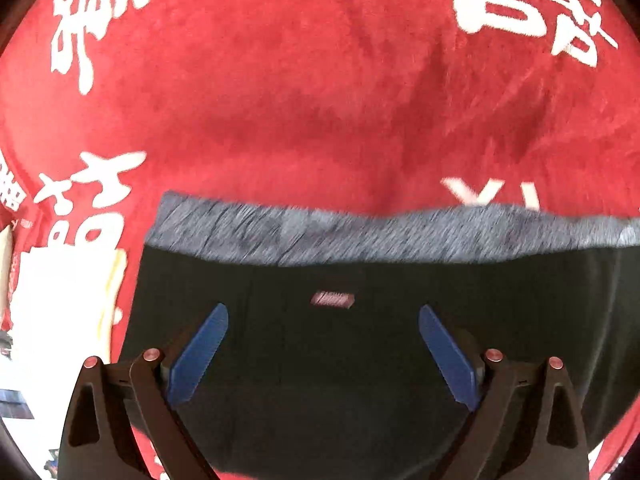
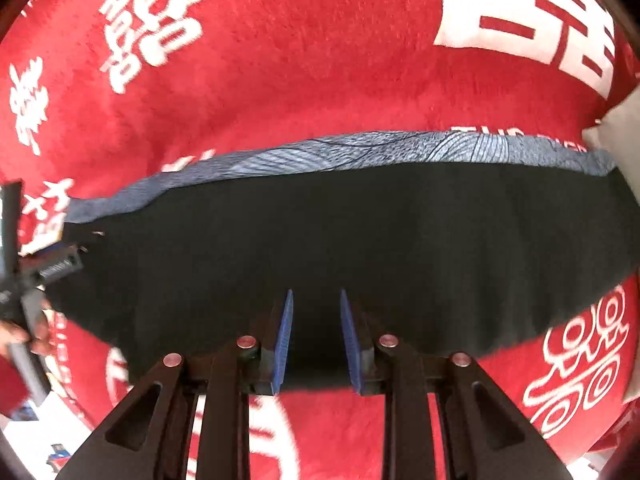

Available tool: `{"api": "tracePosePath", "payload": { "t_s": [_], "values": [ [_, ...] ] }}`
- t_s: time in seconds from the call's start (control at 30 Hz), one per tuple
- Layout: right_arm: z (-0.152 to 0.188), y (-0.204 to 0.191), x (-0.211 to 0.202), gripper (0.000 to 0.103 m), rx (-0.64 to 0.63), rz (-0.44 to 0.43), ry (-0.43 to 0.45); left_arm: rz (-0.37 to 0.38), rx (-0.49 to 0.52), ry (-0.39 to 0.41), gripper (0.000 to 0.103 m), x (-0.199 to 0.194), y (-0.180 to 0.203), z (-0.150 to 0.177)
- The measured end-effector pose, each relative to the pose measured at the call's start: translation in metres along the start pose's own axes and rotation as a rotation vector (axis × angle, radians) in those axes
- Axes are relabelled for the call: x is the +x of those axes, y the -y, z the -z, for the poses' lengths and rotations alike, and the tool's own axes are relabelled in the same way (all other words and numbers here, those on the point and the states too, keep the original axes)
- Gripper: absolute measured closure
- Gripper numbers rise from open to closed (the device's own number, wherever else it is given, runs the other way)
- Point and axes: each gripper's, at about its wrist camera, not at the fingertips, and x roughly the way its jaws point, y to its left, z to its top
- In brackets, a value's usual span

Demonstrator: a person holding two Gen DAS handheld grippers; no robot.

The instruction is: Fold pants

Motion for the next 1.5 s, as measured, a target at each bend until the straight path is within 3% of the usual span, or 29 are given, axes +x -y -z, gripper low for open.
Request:
{"api": "tracePosePath", "payload": {
  "t_s": [0.07,0.17,0.23,0.33,0.4,0.47,0.6,0.73,0.83,1.0,1.13,1.33,1.5],
  "values": [
    [-0.013,-0.006,-0.001,0.075,0.000,-0.035,0.039,0.007,0.010,0.022,0.006,0.000,0.010,-0.008],
    [-0.034,-0.019,0.008,0.075,-0.021,-0.064,0.052,-0.048,0.033,0.022,0.006,0.013,0.022,-0.018],
    [-0.046,-0.029,0.028,0.075,-0.046,-0.045,0.028,-0.078,0.012,-0.012,0.006,0.030,0.017,-0.023],
    [-0.051,-0.032,0.057,0.077,-0.070,0.006,-0.020,-0.067,-0.029,-0.032,0.006,0.044,0.006,-0.025],
    [-0.056,-0.032,0.057,0.077,-0.100,0.017,0.045,-0.083,-0.018,-0.023,0.003,0.047,0.005,-0.025],
    [-0.064,-0.030,0.060,0.077,-0.121,0.051,0.053,-0.122,0.005,-0.010,0.000,0.052,0.004,-0.027],
    [-0.072,-0.012,0.050,0.077,-0.036,0.027,0.018,-0.114,-0.005,-0.025,0.000,0.043,0.001,-0.031],
    [-0.054,0.011,0.020,0.068,-0.009,0.068,0.032,-0.031,0.067,0.014,0.000,0.006,0.020,-0.019],
    [-0.025,0.026,0.001,0.068,-0.002,0.112,0.023,0.046,0.115,0.022,0.000,-0.019,0.042,-0.004],
    [0.020,0.048,0.000,0.063,-0.022,0.174,-0.025,0.156,0.183,-0.003,0.000,-0.042,0.092,0.027],
    [0.035,0.051,-0.014,0.062,-0.083,0.197,0.004,0.133,0.271,-0.048,0.000,-0.038,0.126,0.055],
    [0.053,0.078,-0.042,0.055,0.052,0.092,-0.014,0.125,0.248,-0.089,0.000,-0.051,0.133,0.071],
    [0.076,0.099,-0.055,0.046,0.132,0.058,-0.051,0.113,0.222,-0.125,0.000,-0.064,0.150,0.079]
  ]
}}
